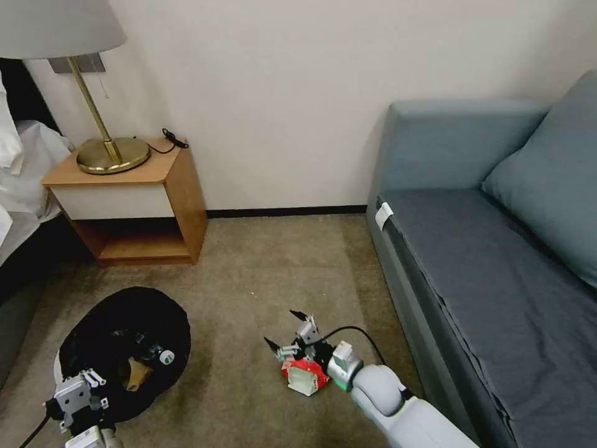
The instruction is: Pick up the trash bin, then pick up the garbage on the floor and place it into the trash bin.
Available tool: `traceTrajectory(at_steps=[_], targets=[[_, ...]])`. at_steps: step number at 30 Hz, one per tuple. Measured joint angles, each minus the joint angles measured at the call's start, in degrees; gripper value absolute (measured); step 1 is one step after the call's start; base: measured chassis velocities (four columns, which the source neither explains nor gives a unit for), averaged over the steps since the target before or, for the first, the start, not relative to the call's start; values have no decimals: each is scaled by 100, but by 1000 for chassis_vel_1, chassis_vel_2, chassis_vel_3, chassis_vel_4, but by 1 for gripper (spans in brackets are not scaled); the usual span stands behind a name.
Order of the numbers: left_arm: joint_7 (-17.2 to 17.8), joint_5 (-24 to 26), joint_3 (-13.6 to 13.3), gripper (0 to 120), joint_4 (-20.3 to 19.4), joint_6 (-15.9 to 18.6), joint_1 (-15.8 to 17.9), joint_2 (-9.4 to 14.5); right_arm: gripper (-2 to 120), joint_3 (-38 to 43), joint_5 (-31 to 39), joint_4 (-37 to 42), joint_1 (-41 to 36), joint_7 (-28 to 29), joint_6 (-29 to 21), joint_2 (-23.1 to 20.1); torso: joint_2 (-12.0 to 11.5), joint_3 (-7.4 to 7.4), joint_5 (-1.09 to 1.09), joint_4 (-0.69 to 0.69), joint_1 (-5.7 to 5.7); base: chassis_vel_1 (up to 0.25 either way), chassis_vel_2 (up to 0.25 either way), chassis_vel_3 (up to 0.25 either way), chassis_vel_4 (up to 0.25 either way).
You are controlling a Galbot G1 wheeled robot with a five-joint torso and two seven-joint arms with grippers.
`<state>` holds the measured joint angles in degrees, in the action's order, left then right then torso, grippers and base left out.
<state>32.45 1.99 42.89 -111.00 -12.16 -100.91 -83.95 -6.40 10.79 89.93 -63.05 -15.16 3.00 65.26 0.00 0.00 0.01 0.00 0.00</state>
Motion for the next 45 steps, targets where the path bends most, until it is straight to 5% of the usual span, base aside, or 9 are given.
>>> traceTrajectory(at_steps=[17, 34, 45], targets=[[5, -111, -118, 3, -34, -3, -3, -133, 100, 6, -743, -139, -717, -384, 122, -281, 0, 0, -1, 0, 0, 0, 0, 0, 0], [-3, -27, 20, 3, -211, 104, 89, -69, 100, 97, -1226, -1334, -254, -360, 199, 463, 0, 0, -1, 0, 0, 0, 0, 0, 0], [-6, -56, -28, 3, -99, 106, 150, -83, 100, 166, -1452, -1973, -67, -370, 311, 578, 0, 0, -1, 0, 0, 0, 0, 0, 0]])
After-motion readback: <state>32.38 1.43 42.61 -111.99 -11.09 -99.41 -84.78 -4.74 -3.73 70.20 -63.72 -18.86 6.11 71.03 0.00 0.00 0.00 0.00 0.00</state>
